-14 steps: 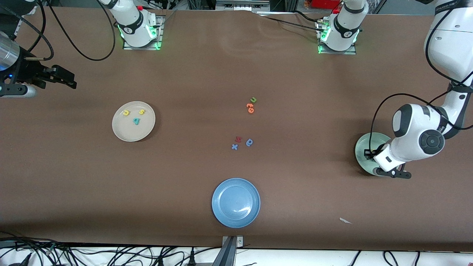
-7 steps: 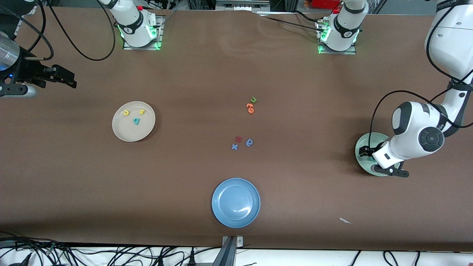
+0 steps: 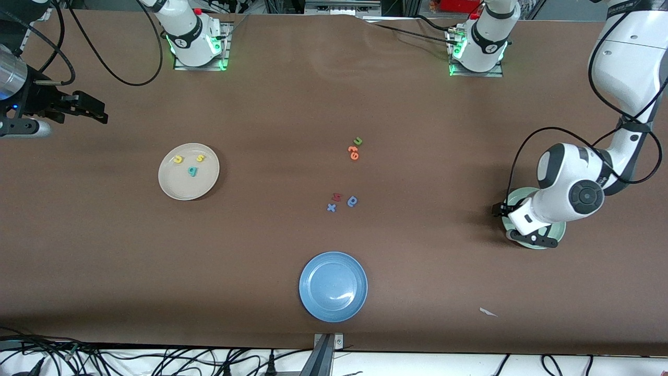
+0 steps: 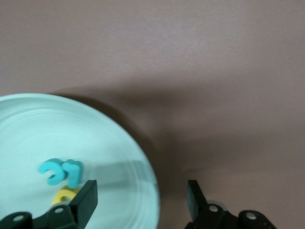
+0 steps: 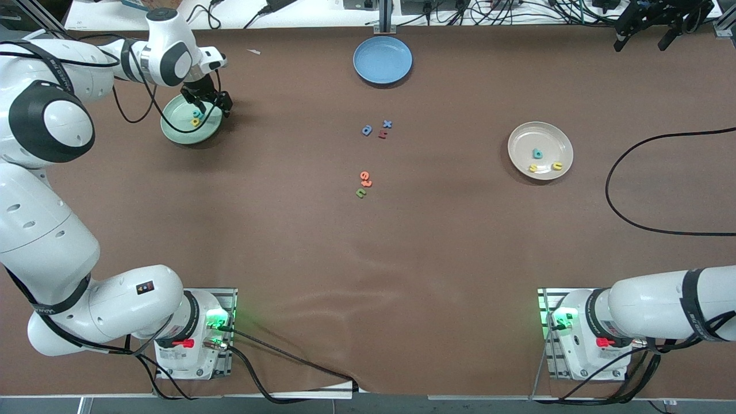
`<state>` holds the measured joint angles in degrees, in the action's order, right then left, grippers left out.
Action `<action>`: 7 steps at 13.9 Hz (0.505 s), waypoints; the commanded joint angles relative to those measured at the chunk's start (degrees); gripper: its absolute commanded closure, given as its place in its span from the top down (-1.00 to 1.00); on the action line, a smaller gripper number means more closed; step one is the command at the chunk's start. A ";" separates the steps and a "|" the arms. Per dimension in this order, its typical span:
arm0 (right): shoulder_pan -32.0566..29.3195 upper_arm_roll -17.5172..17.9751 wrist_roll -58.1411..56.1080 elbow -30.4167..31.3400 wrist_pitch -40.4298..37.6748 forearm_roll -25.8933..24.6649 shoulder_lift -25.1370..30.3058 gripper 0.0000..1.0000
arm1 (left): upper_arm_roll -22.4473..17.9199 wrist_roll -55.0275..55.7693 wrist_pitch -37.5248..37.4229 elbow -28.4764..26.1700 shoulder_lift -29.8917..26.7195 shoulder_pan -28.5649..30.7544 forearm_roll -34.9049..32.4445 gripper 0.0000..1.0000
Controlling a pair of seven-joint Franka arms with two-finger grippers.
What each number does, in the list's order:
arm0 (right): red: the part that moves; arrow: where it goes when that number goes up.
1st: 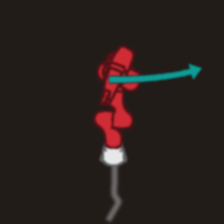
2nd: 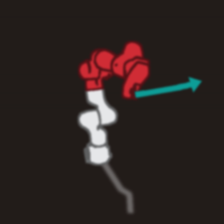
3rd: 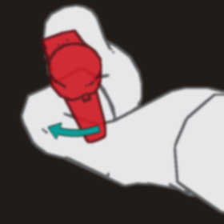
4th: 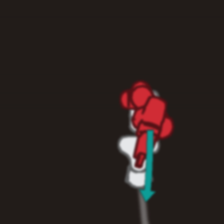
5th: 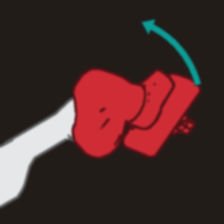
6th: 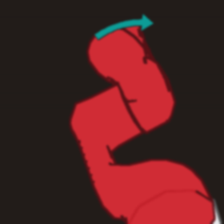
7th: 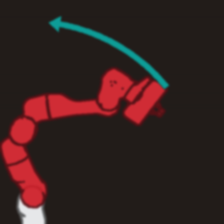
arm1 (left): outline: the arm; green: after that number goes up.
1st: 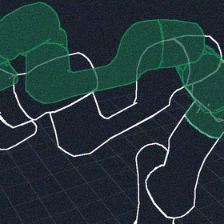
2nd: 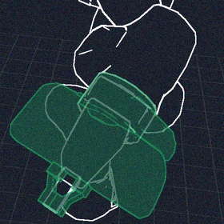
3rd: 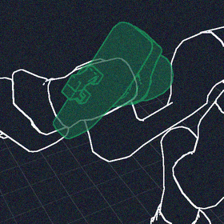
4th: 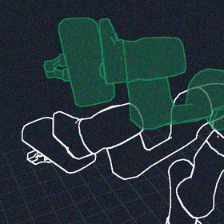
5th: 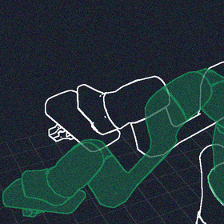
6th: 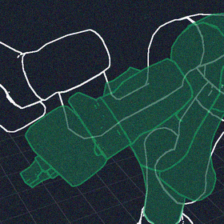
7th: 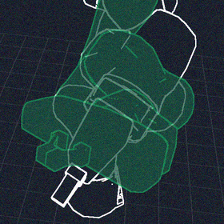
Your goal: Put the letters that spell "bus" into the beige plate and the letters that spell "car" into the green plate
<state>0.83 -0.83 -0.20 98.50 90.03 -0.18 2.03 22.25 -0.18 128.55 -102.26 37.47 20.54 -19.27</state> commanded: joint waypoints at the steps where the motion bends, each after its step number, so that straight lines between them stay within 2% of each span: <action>1: -0.39 -0.05 -0.60 -1.29 -1.27 1.15 -0.53 1.00 | -0.10 1.41 -0.23 -0.65 -0.12 -0.59 -1.12 0.25; 2: -0.39 -0.05 -0.68 -1.29 -1.27 1.15 -0.53 1.00 | -0.27 1.41 -0.41 -0.74 -0.11 -0.68 -1.12 0.19; 6: -0.48 -0.14 -0.68 -1.29 -1.27 1.15 -0.53 1.00 | -0.27 1.41 -0.50 -0.04 -0.46 -1.20 -1.12 0.19; 7: -0.48 -0.58 -0.68 -1.29 -1.27 1.15 -0.53 1.00 | -0.27 1.50 -1.28 0.66 -0.90 -1.73 -1.12 0.12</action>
<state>0.81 -0.92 -0.20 98.50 89.96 -0.18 2.02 22.10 0.20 128.45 -102.38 37.74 19.91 -19.27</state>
